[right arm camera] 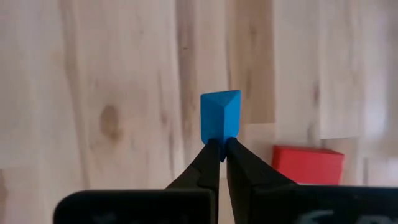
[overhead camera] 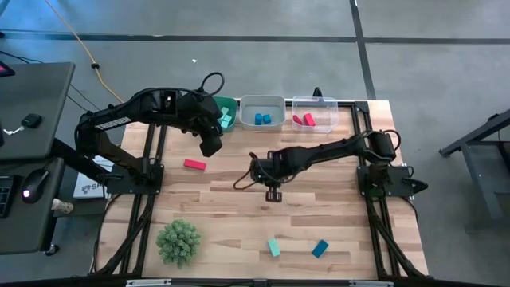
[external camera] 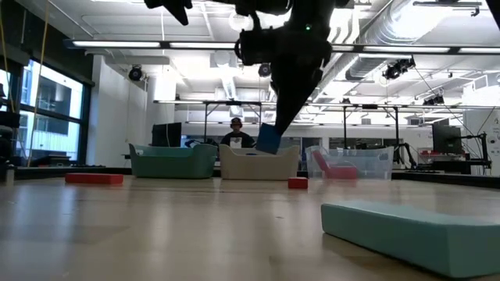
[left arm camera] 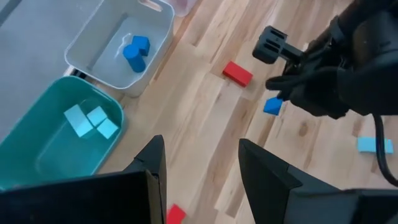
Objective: Sort & place blocks by color
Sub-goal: Put the left blue block into the gray bin
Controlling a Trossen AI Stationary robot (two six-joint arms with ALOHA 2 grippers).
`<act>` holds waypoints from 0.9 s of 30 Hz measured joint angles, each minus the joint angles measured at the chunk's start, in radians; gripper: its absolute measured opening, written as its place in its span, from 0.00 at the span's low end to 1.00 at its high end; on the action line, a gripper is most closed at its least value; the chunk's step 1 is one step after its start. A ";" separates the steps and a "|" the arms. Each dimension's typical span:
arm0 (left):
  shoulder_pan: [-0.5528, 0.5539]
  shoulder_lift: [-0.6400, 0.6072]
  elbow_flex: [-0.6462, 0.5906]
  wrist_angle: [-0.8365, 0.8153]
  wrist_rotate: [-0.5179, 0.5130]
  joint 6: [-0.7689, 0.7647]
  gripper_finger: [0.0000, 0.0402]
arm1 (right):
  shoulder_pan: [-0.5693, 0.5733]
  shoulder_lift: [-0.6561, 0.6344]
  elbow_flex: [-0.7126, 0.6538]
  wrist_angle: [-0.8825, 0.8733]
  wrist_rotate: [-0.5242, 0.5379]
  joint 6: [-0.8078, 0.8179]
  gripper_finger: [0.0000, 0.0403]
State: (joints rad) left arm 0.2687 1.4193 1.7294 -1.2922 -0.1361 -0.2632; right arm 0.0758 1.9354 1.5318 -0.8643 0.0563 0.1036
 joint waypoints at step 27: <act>0.002 0.000 0.000 0.002 -0.010 0.102 0.30 | -0.484 -0.001 0.254 0.014 0.049 -0.148 0.00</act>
State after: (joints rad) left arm 0.2703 1.4193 1.7294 -1.2898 -0.1459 -0.1612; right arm -0.4079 1.9342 1.7855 -0.8503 0.1055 -0.0444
